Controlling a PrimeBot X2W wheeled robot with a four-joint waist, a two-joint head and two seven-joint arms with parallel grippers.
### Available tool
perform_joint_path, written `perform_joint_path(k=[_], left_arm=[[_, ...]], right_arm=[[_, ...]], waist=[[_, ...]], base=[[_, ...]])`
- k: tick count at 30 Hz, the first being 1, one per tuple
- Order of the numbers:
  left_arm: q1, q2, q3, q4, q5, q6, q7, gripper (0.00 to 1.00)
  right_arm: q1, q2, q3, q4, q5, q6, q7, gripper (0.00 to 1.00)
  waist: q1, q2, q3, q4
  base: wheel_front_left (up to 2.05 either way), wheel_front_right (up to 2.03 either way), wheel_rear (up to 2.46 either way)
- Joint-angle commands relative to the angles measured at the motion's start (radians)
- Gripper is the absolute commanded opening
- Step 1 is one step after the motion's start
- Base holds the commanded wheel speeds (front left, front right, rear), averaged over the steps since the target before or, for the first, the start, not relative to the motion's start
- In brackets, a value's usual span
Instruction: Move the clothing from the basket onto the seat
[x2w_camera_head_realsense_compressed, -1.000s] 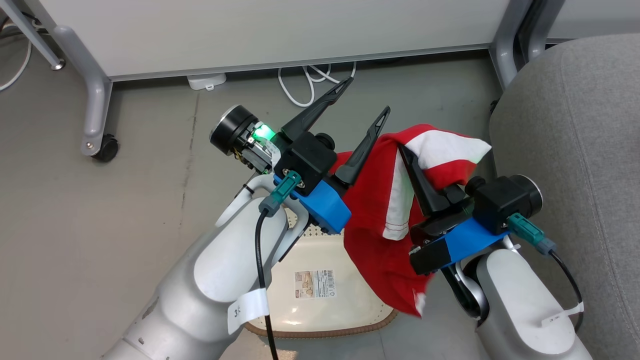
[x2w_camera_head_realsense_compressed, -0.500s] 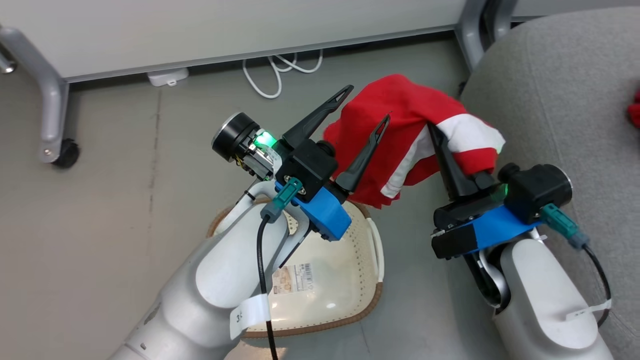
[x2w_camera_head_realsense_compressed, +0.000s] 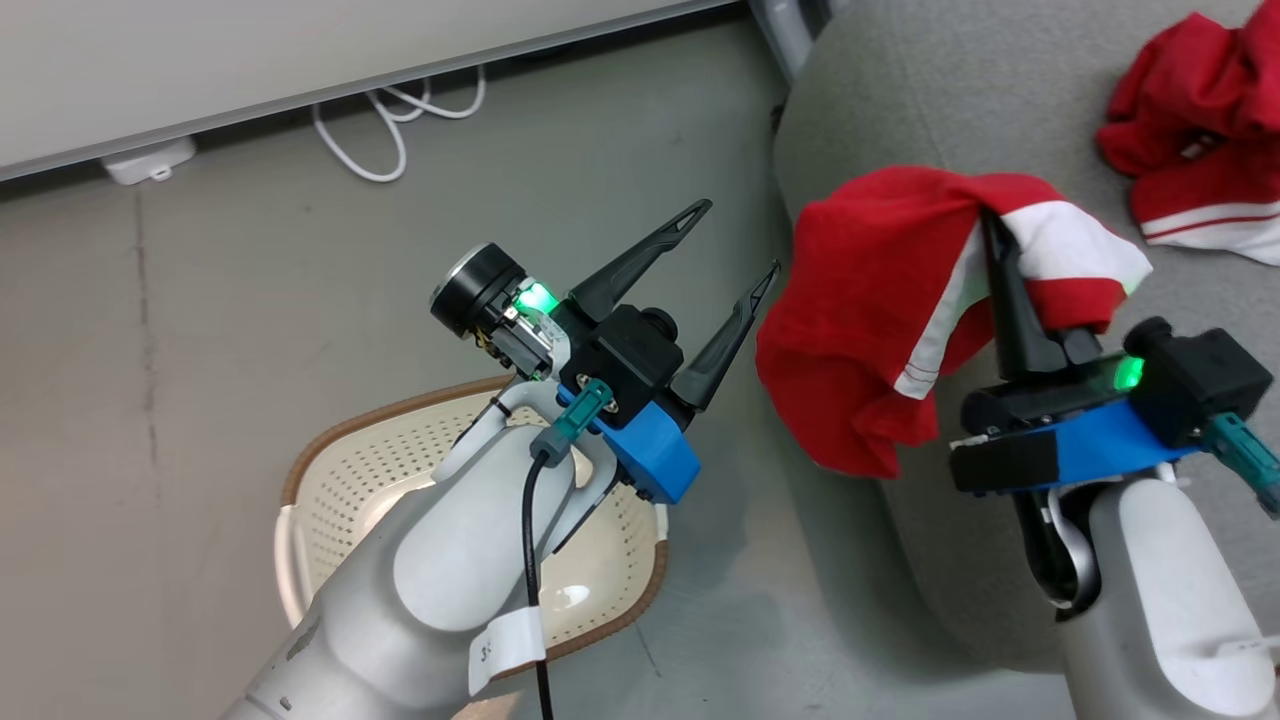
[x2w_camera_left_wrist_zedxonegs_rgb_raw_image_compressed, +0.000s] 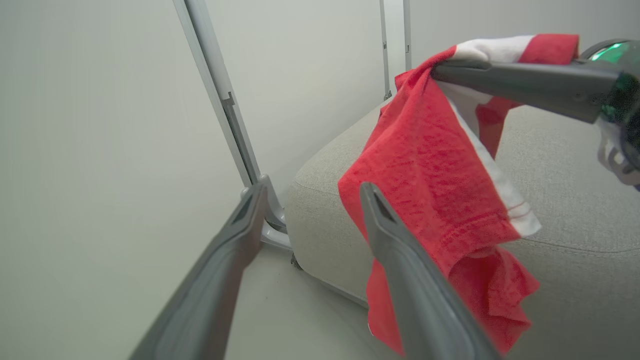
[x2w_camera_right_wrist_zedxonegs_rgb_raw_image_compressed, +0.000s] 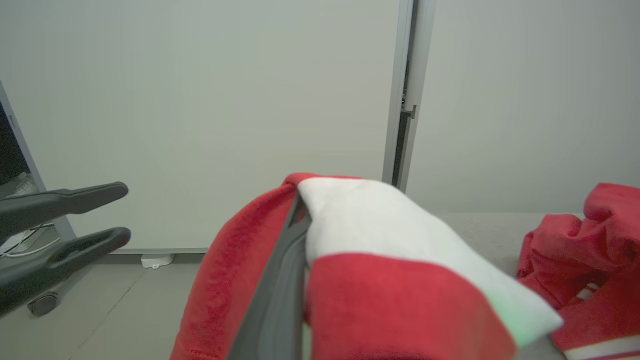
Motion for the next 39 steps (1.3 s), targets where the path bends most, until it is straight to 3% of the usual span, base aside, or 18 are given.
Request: perform_joint_path(k=[1,10,20,30,39], left_arm=[[0.009,0.005,-0.002,0.000,0.004,-0.005,-0.003,1.00],[0.008,0.008,-0.027,-0.001,0.010,-0.009,-0.003,1.00],[-0.001,0.012,-0.036,-0.004,0.012,-0.010,-0.003,1.00],[-0.075,0.041,-0.033,-0.017,0.036,-0.011,-0.002,1.00],[-0.169,0.081,-0.044,-0.046,0.066,-0.012,0.015,1.00]], right_arm=[[0.016,0.000,-0.009,-0.008,-0.006,0.000,-0.004,0.00],[0.084,0.008,-0.106,-0.050,-0.011,0.000,-0.004,0.00],[0.094,0.015,-0.134,-0.068,-0.018,0.000,-0.004,0.00],[-0.141,-0.011,-0.184,-0.163,-0.019,0.000,-0.004,0.00],[-0.429,-0.146,-0.419,-0.253,-0.031,0.000,-0.004,0.00]], waist=[[0.0000,0.0000,0.009,-0.030],[0.0000,0.0000,0.027,-0.100],[0.0000,0.0000,0.053,-0.119],[0.0000,0.0000,0.182,-0.125],[0.0000,0.0000,0.363,-0.121]], base=[[0.00,0.00,0.00],[0.00,0.00,0.00],[0.00,0.00,0.00],[0.00,0.00,0.00],[0.00,0.00,0.00]])
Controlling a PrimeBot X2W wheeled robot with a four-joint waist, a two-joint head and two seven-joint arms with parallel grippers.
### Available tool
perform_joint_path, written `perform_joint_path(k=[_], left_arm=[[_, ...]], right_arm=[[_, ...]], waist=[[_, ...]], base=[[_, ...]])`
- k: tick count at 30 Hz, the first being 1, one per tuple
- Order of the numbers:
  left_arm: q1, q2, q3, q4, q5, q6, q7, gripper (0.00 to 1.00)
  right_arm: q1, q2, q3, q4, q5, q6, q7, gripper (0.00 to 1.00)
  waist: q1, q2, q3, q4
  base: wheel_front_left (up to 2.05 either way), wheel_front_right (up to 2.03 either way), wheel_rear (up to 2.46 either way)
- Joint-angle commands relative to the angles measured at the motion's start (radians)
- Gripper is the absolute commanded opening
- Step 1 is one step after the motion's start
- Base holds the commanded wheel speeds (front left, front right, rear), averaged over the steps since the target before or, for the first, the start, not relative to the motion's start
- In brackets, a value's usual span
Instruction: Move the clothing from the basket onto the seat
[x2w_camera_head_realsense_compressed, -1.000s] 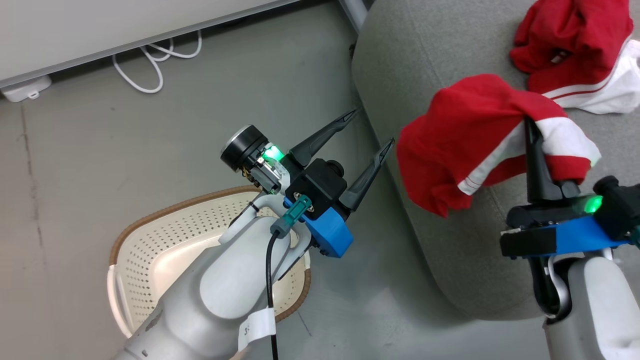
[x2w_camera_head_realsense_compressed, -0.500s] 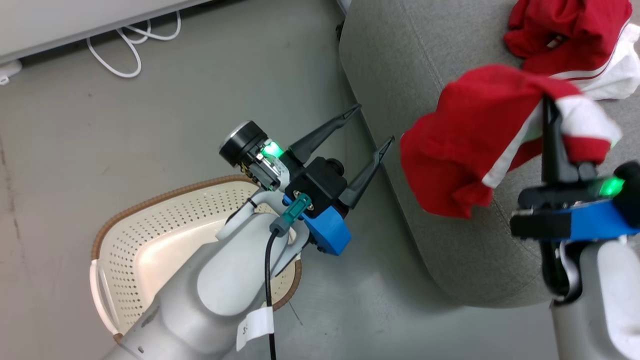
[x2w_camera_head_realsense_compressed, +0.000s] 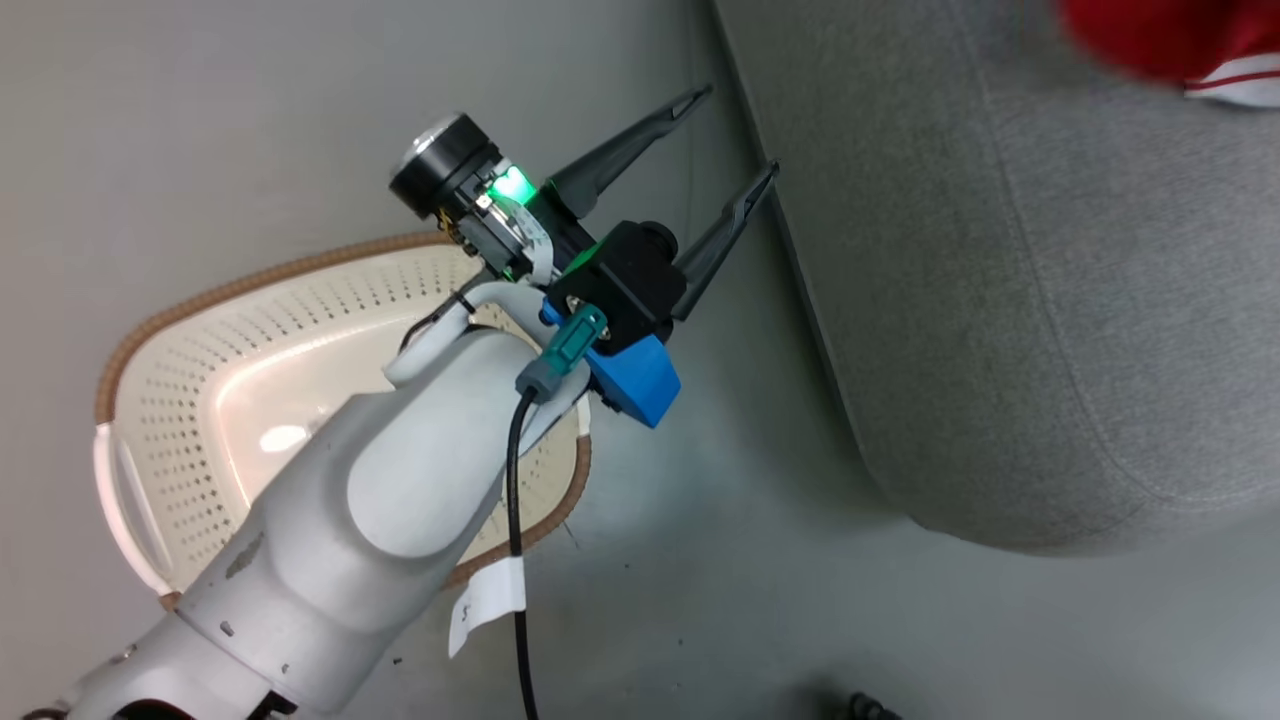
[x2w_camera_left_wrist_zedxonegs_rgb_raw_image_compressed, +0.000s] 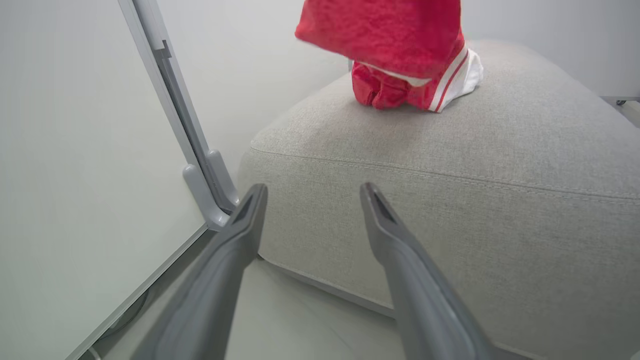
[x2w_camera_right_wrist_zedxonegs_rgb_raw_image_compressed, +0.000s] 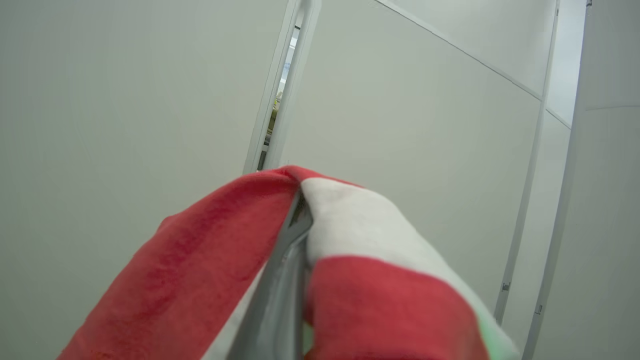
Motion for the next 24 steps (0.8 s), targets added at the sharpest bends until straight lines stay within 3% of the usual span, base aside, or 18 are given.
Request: perform_joint_path(k=[1,6,10,13,20,24], left_arm=[[-0.024,0.012,0.002,-0.009,0.005,-0.005,0.004,1.00],[-0.058,0.031,-0.004,-0.039,0.015,-0.005,0.023,1.00],[-0.071,0.044,-0.018,-0.061,0.023,-0.005,0.034,1.00],[-0.079,0.049,-0.023,-0.073,0.024,-0.006,0.037,1.00],[-0.082,0.056,-0.030,-0.087,0.017,-0.002,0.043,1.00],[-0.085,0.062,-0.030,-0.091,0.015,0.003,0.044,1.00]], right_arm=[[-0.042,-0.032,-0.036,-0.003,-0.004,0.000,-0.004,0.00],[-0.117,-0.163,-0.158,0.082,0.023,0.000,-0.004,0.00],[-0.113,-0.223,-0.215,0.212,0.007,0.000,-0.004,0.00],[-0.088,-0.227,-0.233,0.317,-0.009,0.000,-0.004,0.00],[-0.040,-0.164,-0.216,0.524,-0.055,0.000,-0.004,0.00],[-0.043,-0.149,-0.204,0.590,-0.063,0.000,-0.004,0.00]], waist=[[-0.0001,0.0000,0.072,0.000],[-0.0001,0.0000,0.145,-0.009],[-0.0001,0.0000,0.183,-0.011],[-0.0001,0.0000,0.199,-0.011],[-0.0001,0.0000,0.213,-0.008],[-0.0001,0.0000,0.219,-0.001]], base=[[0.00,0.00,0.00],[0.00,0.00,0.00],[0.00,0.00,0.00],[0.00,0.00,0.00],[0.00,0.00,0.00],[0.00,0.00,0.00]])
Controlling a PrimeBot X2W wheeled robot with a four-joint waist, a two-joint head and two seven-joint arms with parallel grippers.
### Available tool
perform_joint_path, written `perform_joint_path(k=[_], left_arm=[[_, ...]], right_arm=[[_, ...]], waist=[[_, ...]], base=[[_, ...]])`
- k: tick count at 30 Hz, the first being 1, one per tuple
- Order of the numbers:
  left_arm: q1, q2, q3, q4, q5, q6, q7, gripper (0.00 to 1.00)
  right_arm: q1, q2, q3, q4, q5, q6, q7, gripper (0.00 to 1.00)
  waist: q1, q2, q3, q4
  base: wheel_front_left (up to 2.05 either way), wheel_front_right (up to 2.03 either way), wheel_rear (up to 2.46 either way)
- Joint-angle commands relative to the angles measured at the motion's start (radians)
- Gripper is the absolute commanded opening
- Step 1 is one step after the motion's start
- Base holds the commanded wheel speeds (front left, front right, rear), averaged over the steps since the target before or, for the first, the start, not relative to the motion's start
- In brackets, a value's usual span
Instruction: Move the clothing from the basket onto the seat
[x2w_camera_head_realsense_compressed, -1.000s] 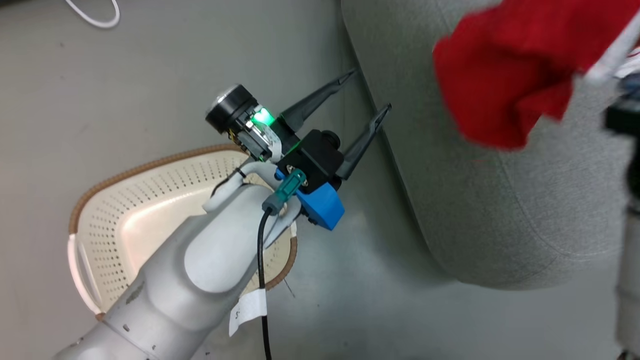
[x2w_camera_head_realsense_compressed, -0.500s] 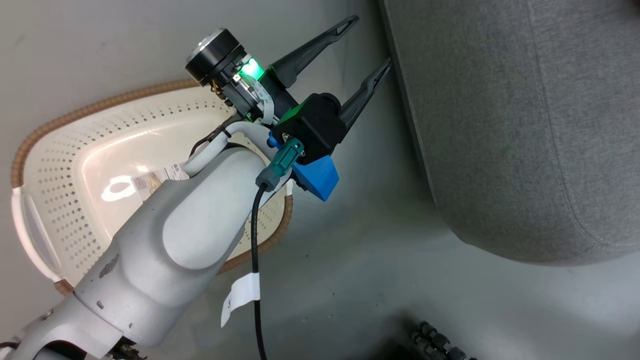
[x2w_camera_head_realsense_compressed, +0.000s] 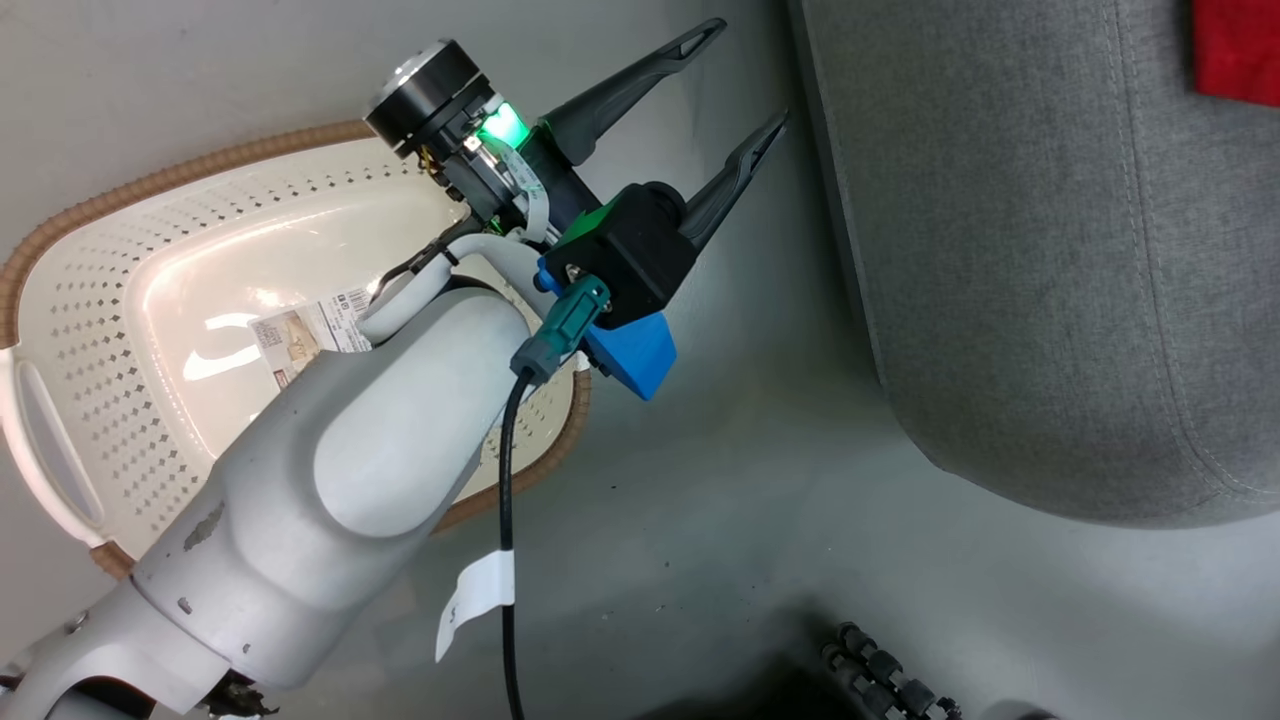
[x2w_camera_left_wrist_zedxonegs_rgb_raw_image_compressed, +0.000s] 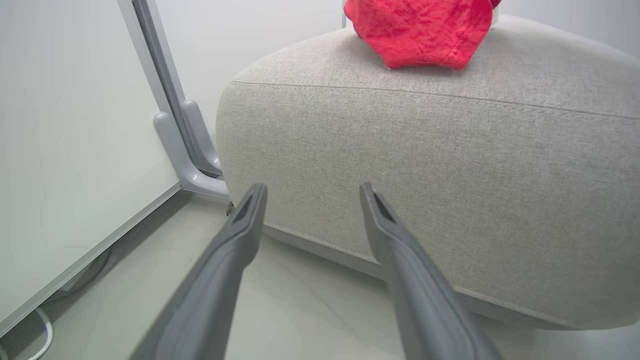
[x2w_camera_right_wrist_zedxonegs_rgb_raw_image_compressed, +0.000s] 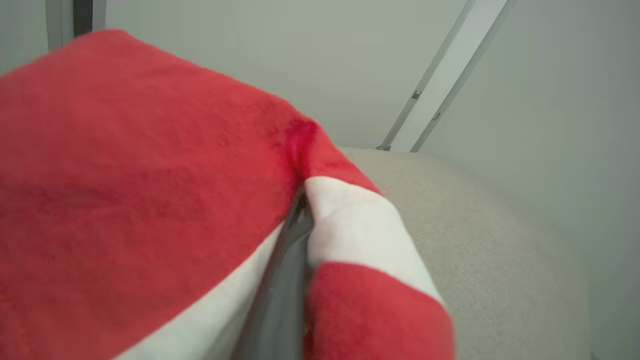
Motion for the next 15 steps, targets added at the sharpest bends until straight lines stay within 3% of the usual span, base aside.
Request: perform_joint_path(k=[1,6,7,8,15], left_arm=[[-0.012,0.007,0.003,-0.004,-0.005,0.004,0.001,1.00],[-0.012,0.011,-0.001,-0.009,-0.007,0.010,0.003,1.00],[-0.012,0.010,-0.002,-0.008,-0.009,0.013,0.002,1.00],[-0.010,0.009,-0.002,-0.007,-0.011,0.014,0.000,1.00],[0.018,-0.005,-0.004,0.015,-0.031,0.028,-0.028,1.00]], right_arm=[[-0.001,0.008,0.009,0.009,-0.005,0.000,-0.004,0.00],[-0.035,0.006,0.016,0.071,0.004,0.000,-0.004,0.00],[-0.037,0.006,0.015,0.069,0.004,0.000,-0.004,0.43],[-0.034,0.008,0.013,0.068,0.005,0.000,-0.004,1.00],[0.087,0.044,0.009,-0.003,0.028,0.000,-0.004,1.00]], waist=[[-0.0001,0.0000,0.002,0.002],[-0.0001,0.0000,0.005,0.010],[-0.0001,0.0000,0.003,0.010],[-0.0001,0.0000,0.000,0.011],[-0.0001,0.0000,-0.070,0.006]], base=[[0.00,0.00,0.00],[0.00,0.00,0.00],[0.00,0.00,0.00],[0.00,0.00,0.00],[0.00,0.00,0.00]])
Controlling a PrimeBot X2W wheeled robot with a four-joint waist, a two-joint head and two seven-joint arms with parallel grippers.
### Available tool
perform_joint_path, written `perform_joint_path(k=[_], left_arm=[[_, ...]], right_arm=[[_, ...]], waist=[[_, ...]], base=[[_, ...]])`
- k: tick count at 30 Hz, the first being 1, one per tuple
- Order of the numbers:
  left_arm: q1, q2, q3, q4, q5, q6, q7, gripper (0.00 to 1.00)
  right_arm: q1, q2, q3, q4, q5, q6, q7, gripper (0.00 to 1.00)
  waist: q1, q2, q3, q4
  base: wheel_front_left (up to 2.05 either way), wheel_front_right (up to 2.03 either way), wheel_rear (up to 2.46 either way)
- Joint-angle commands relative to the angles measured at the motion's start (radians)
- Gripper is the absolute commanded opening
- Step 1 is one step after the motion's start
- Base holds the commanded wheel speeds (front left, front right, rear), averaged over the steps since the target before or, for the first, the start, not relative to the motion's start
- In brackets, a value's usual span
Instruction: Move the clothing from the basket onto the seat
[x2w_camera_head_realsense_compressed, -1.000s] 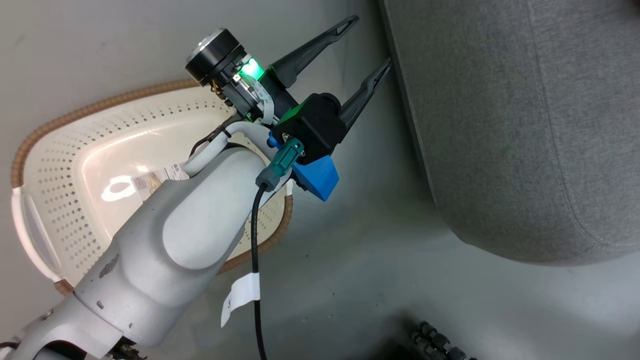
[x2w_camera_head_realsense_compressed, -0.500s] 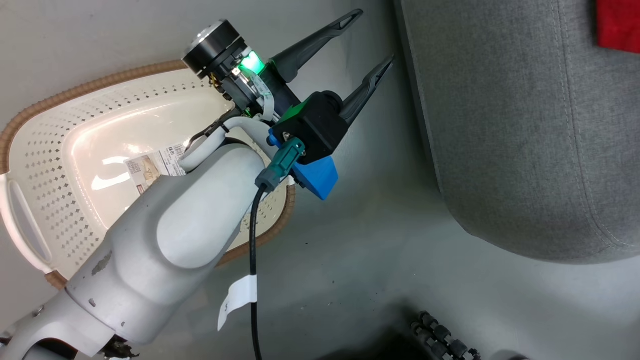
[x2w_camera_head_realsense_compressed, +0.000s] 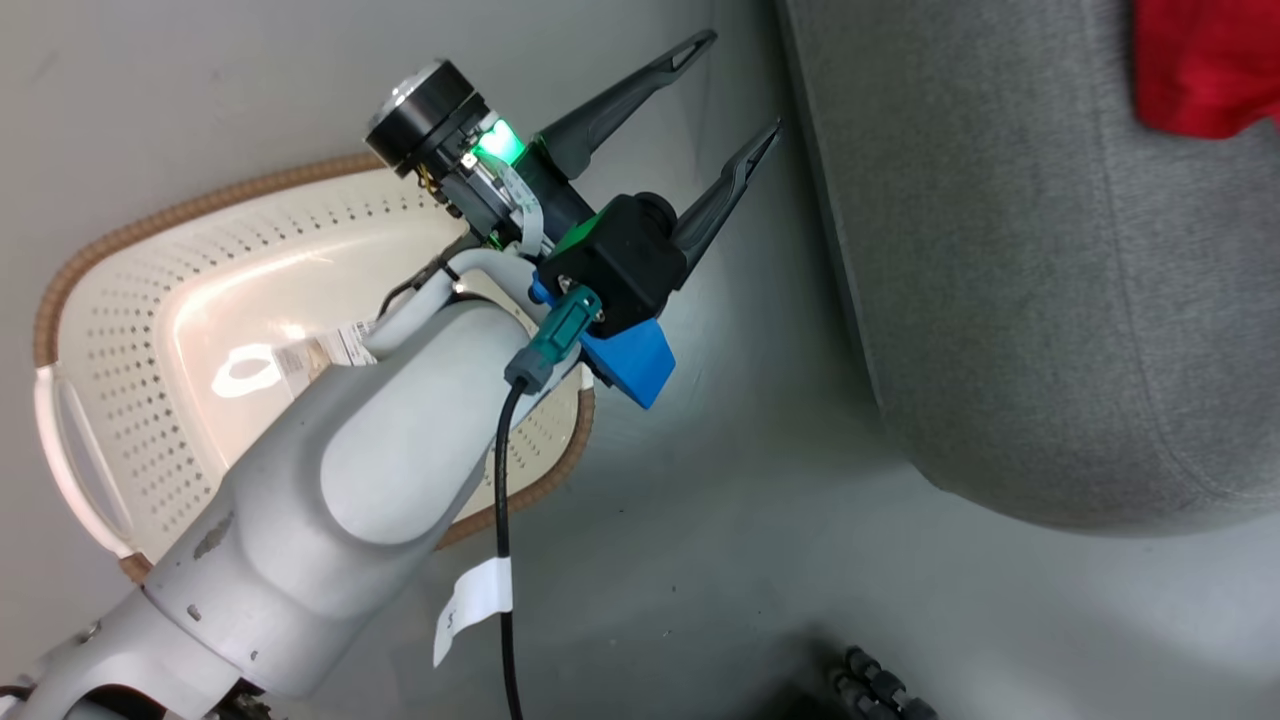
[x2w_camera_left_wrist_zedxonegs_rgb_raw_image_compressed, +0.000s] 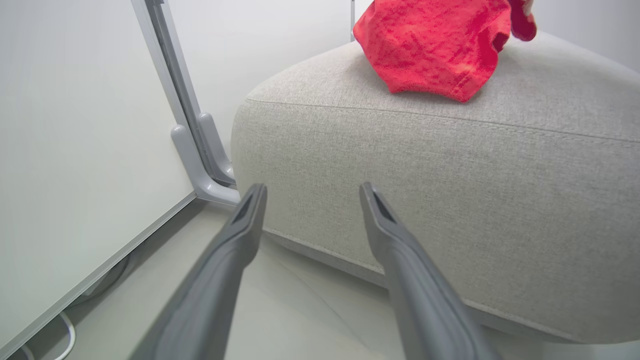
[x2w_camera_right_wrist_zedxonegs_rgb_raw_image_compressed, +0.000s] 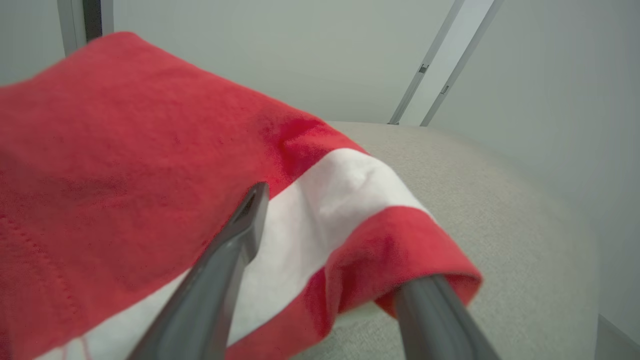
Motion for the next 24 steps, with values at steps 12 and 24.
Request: perform_joint_path(k=[12,24], left_arm=[[0.092,-0.029,0.033,0.038,-0.064,0.040,-0.038,1.00],[0.280,-0.037,0.166,-0.064,-0.113,0.095,-0.040,1.00]], right_arm=[[0.328,0.092,-0.036,-0.148,0.018,0.000,-0.004,1.00],[0.501,0.114,-0.043,-0.366,-0.034,0.000,-0.004,1.00]], waist=[[-0.0001,0.0000,-0.212,-0.006],[-0.0001,0.0000,-0.417,0.051]], base=[[0.00,0.00,0.00],[0.00,0.00,0.00]])
